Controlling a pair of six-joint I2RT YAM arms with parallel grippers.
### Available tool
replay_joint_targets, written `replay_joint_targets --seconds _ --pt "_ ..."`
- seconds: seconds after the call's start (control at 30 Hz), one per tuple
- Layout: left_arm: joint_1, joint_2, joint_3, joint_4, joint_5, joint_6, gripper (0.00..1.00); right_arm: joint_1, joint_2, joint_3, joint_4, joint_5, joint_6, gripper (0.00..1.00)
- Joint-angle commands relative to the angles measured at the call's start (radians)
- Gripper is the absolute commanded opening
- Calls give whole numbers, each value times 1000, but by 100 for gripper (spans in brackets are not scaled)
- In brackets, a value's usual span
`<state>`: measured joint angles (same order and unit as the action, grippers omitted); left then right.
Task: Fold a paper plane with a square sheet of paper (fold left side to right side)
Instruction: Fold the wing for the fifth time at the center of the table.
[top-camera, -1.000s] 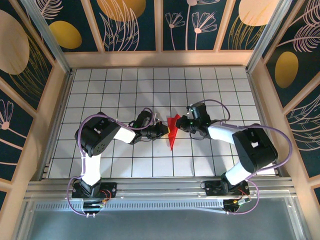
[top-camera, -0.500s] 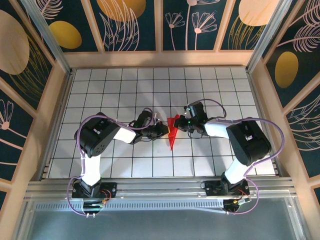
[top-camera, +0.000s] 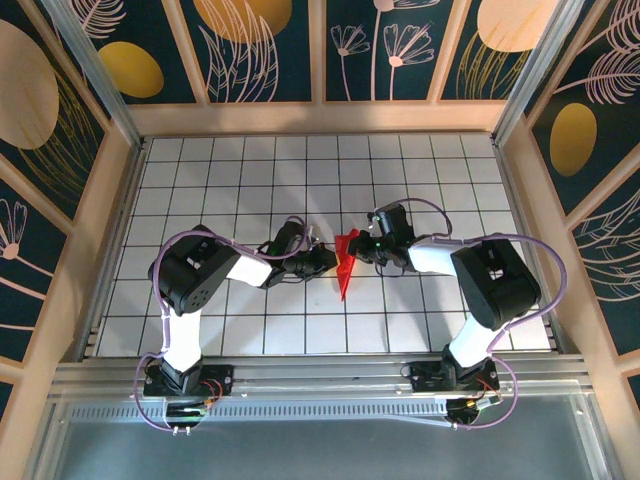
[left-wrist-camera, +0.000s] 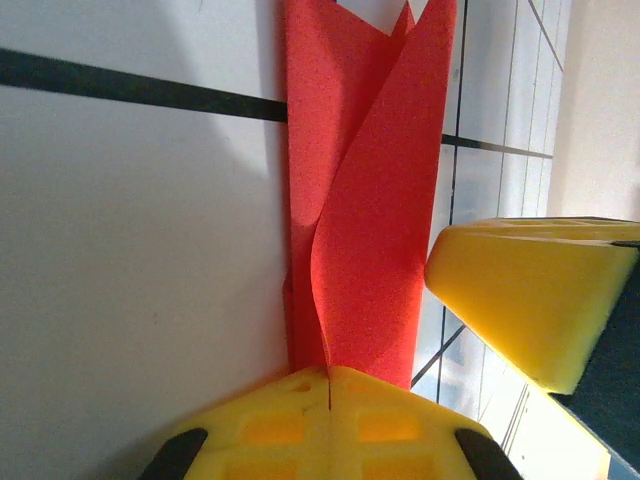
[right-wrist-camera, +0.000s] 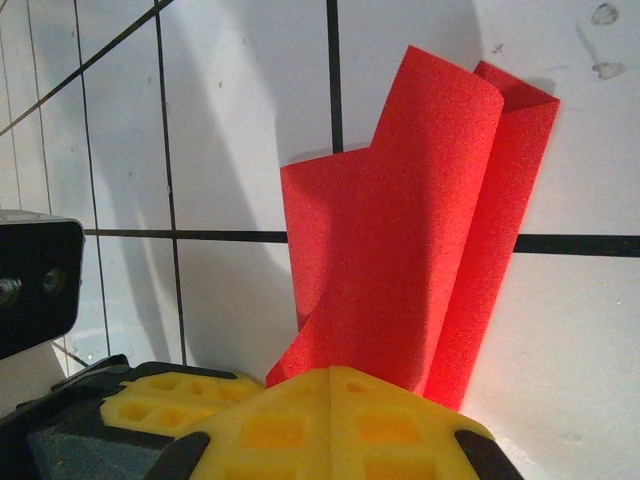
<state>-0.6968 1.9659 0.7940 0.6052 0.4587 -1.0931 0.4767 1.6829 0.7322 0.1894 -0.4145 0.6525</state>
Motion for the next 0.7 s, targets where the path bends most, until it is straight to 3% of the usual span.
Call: replay_joint_targets --seconds 0.0,0.67 --pt "17 38 -50 -171 -134 -2 0 -6 23 -3 31 -9 -20 1" --pt "17 43 -57 -179 -143 -14 0 -12 60 -6 44 -13 -22 0"
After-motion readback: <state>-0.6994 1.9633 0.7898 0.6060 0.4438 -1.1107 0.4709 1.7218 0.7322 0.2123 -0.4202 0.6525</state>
